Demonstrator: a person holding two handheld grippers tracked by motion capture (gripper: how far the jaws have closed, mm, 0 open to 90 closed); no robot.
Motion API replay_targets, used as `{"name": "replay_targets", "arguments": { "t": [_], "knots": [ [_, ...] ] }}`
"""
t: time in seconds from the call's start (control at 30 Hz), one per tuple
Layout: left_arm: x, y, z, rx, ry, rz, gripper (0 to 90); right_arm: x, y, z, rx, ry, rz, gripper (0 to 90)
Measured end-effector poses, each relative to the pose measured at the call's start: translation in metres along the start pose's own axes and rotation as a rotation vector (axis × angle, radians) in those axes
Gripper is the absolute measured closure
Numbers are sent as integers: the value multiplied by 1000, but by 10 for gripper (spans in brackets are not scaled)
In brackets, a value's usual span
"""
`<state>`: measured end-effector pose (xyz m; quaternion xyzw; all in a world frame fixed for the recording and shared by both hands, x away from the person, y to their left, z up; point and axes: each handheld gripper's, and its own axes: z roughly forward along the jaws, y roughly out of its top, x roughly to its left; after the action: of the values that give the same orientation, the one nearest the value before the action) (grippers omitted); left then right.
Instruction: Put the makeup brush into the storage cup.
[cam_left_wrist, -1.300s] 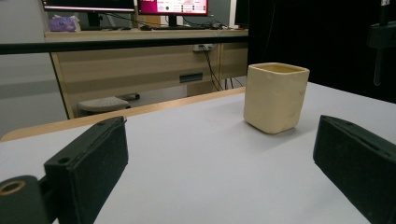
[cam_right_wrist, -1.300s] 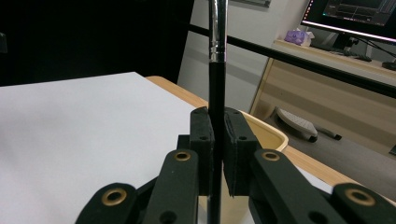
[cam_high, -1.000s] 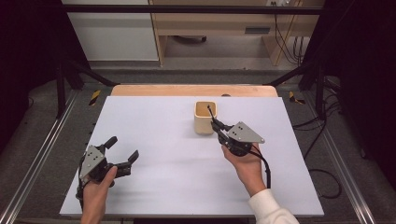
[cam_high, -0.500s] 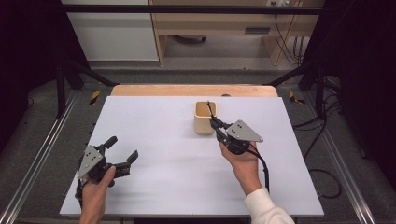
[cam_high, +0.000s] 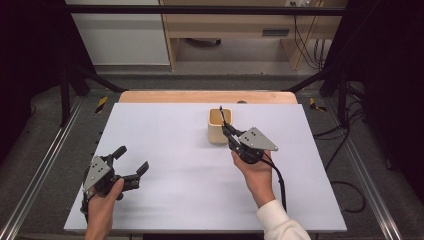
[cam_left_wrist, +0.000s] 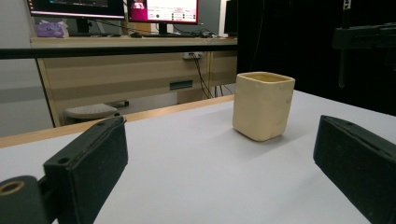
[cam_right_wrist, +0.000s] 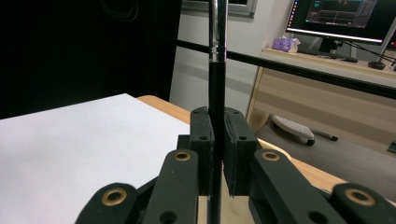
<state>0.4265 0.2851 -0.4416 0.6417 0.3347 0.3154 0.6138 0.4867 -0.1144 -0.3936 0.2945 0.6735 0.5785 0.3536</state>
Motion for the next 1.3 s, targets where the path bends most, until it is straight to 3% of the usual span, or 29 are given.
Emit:
{"name": "replay_targets", "arguments": {
  "t": [0.23, 0.7, 1.3],
  "knots": [
    [0, 0, 0, -4, -5, 3, 28, -1, 2, 3, -13, -7, 32, 835],
    [-1, 1, 0, -6, -10, 5, 28, -1, 2, 6, -42, -70, 105, 836],
    [-2, 0, 1, -2, -20, 15, 28, -3, 1, 16, -56, -92, 119, 836]
  ]
}}
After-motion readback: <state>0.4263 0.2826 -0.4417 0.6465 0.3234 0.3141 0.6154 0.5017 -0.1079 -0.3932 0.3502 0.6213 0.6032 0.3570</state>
